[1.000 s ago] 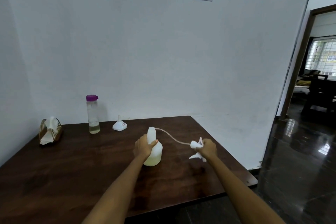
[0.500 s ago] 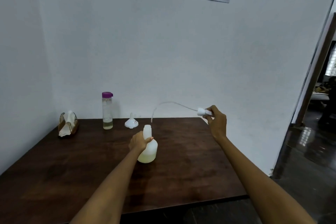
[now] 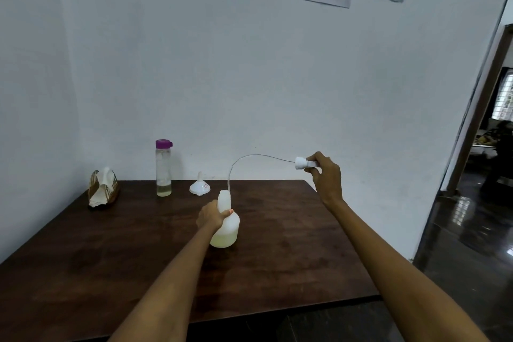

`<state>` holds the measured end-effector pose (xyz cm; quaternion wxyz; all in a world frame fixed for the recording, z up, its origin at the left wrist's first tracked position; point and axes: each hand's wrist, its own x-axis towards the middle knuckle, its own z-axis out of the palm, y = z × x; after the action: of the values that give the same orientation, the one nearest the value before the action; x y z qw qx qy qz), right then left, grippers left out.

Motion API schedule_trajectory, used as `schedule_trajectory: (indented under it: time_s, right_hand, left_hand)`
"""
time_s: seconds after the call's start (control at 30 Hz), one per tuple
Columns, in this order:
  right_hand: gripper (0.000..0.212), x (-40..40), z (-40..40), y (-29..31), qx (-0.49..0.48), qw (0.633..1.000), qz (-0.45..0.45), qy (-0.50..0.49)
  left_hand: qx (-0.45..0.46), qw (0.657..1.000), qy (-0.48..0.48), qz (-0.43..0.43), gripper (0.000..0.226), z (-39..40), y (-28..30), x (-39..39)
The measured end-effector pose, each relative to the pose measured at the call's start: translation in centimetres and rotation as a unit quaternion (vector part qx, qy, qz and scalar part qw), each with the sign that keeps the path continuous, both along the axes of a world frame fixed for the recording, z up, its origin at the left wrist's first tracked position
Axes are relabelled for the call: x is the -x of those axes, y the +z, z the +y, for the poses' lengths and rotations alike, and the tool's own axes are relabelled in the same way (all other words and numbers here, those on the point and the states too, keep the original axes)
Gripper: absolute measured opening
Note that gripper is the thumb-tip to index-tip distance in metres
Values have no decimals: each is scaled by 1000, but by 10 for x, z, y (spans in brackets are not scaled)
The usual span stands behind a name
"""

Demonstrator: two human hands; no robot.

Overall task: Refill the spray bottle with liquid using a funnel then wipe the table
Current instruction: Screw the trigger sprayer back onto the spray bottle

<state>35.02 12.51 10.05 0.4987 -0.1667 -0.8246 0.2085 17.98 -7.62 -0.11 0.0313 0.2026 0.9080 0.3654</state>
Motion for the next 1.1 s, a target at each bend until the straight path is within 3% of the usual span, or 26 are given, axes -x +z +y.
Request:
schedule_trajectory:
  time_s: [0.17,0.43,0.9,1.1]
  right_hand:
    - [8,2,-3,8,8,999,35,0]
    - [6,6,-8,-6,-42,998,-46,-7]
    - [9,2,-10,17,-33,999,27,12]
    - [9,6,-4,0,-57,998,-21,13]
  left_hand:
    - [0,1000,3,-1,49,0,0,0]
    - [3,1000,-2,-2,51,-1,-3,3]
    - [-14,1000,-7,1,56,-1,-6,6]
    - [-14,1000,-10,0,54,-2,-5,5]
